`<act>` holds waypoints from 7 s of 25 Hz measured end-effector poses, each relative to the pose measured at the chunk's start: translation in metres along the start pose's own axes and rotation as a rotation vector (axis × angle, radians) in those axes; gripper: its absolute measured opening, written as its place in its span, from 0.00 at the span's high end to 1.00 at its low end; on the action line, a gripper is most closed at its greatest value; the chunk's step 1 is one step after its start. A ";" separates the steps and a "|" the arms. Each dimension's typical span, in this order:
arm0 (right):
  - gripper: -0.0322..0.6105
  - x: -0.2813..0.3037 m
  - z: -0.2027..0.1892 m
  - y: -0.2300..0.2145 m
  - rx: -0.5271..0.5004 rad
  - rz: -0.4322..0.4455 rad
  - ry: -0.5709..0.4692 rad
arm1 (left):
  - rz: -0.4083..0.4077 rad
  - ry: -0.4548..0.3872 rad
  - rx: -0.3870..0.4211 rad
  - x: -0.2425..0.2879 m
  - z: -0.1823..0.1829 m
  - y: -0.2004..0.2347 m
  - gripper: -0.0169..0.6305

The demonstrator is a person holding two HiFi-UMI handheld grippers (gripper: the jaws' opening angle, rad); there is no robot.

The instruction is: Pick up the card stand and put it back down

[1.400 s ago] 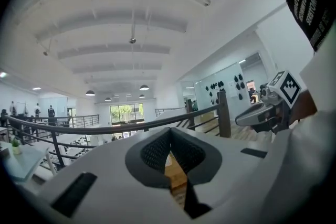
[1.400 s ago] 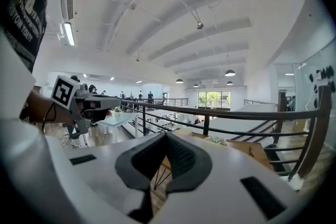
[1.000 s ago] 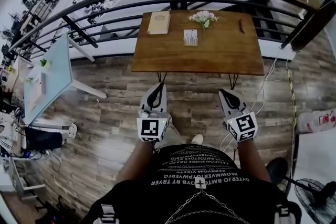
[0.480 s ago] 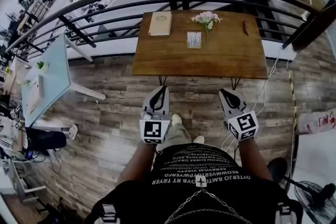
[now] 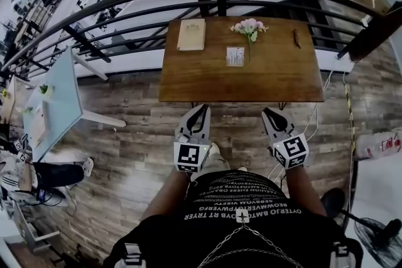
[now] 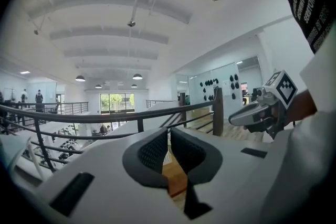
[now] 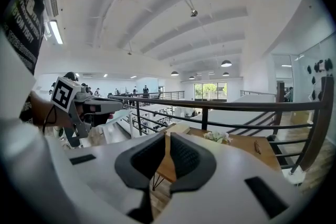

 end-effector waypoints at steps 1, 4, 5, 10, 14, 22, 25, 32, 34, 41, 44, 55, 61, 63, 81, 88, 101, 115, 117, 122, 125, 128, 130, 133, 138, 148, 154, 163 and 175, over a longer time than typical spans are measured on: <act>0.92 0.006 0.002 -0.002 0.007 -0.003 0.003 | -0.007 0.002 -0.006 0.007 -0.001 0.004 0.94; 0.91 0.022 0.007 -0.010 0.022 -0.011 0.003 | -0.032 0.010 -0.015 0.026 -0.003 0.015 0.91; 0.90 0.028 0.008 -0.011 0.026 -0.013 0.005 | -0.043 0.015 -0.016 0.032 -0.003 0.019 0.89; 0.86 0.051 0.017 -0.016 0.032 -0.037 0.017 | -0.082 0.043 -0.022 0.056 -0.007 0.037 0.84; 0.86 0.068 0.027 -0.016 0.024 -0.064 0.023 | -0.102 0.046 -0.018 0.072 -0.005 0.054 0.84; 0.84 0.106 0.043 -0.009 0.019 -0.095 0.046 | -0.145 0.034 -0.012 0.104 0.000 0.086 0.84; 0.83 0.112 0.045 -0.004 0.010 -0.103 0.054 | -0.178 0.019 -0.020 0.112 0.003 0.087 0.84; 0.83 0.106 0.049 -0.020 0.028 -0.148 0.043 | -0.231 0.049 -0.022 0.119 -0.003 0.074 0.84; 0.83 0.106 0.045 -0.027 0.043 -0.149 0.039 | -0.238 0.061 -0.018 0.125 -0.005 0.069 0.84; 0.83 0.132 0.030 -0.065 0.085 -0.096 0.050 | -0.214 0.086 0.004 0.161 -0.005 0.066 0.84; 0.83 0.144 0.028 -0.091 0.089 -0.067 0.064 | -0.184 0.112 0.004 0.179 -0.008 0.067 0.84; 0.82 0.197 0.021 -0.160 0.101 0.023 0.116 | -0.137 0.128 -0.001 0.244 -0.004 0.069 0.84; 0.80 0.231 -0.008 -0.191 0.122 0.082 0.163 | -0.116 0.125 -0.022 0.268 -0.005 0.071 0.84; 0.79 0.242 -0.020 -0.198 0.118 0.105 0.190 | -0.105 0.129 -0.022 0.274 -0.005 0.073 0.84; 0.70 0.315 -0.153 -0.243 0.203 0.193 0.427 | -0.042 0.201 -0.027 0.279 -0.017 0.086 0.84; 0.67 0.336 -0.180 -0.253 0.220 0.204 0.475 | -0.035 0.215 -0.023 0.273 -0.019 0.082 0.84; 0.68 0.368 -0.194 -0.259 0.182 0.207 0.490 | 0.016 0.263 -0.018 0.255 -0.030 0.091 0.84; 0.72 0.351 -0.196 -0.255 0.221 0.166 0.437 | 0.027 0.284 -0.018 0.241 -0.039 0.099 0.84; 0.72 0.347 -0.193 -0.254 0.234 0.162 0.429 | 0.022 0.281 -0.018 0.241 -0.037 0.098 0.84; 0.72 0.337 -0.181 -0.250 0.276 0.147 0.402 | 0.005 0.260 -0.016 0.240 -0.034 0.097 0.84; 0.72 0.329 -0.172 -0.246 0.271 0.140 0.398 | -0.001 0.249 -0.016 0.237 -0.032 0.098 0.84; 0.72 0.322 -0.163 -0.243 0.268 0.132 0.406 | -0.007 0.238 -0.020 0.235 -0.031 0.099 0.84; 0.72 0.319 -0.156 -0.241 0.272 0.129 0.414 | -0.012 0.230 -0.027 0.234 -0.030 0.100 0.84; 0.72 0.316 -0.144 -0.237 0.281 0.120 0.409 | -0.025 0.211 -0.025 0.231 -0.025 0.100 0.84; 0.72 0.304 -0.119 -0.233 0.286 0.109 0.404 | -0.053 0.194 -0.020 0.226 -0.021 0.094 0.84; 0.72 0.273 -0.065 -0.222 0.290 0.084 0.341 | -0.088 0.153 -0.009 0.208 -0.012 0.083 0.84; 0.72 0.258 -0.037 -0.213 0.274 0.093 0.309 | -0.109 0.143 -0.001 0.199 -0.010 0.074 0.84; 0.72 0.241 0.010 -0.193 0.257 0.133 0.293 | -0.123 0.123 0.010 0.189 -0.004 0.073 0.84; 0.72 0.223 0.071 -0.186 0.190 0.141 0.229 | -0.140 0.101 0.014 0.183 0.000 0.067 0.84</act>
Point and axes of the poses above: the fingertips, and each gripper's own axes: x forward along the fingers, y to its left, z out of its top, the point moved 4 cm from there along -x, backward along the fingers, and after that the axes turned 7 degrees about z, right-handed, at the moved point
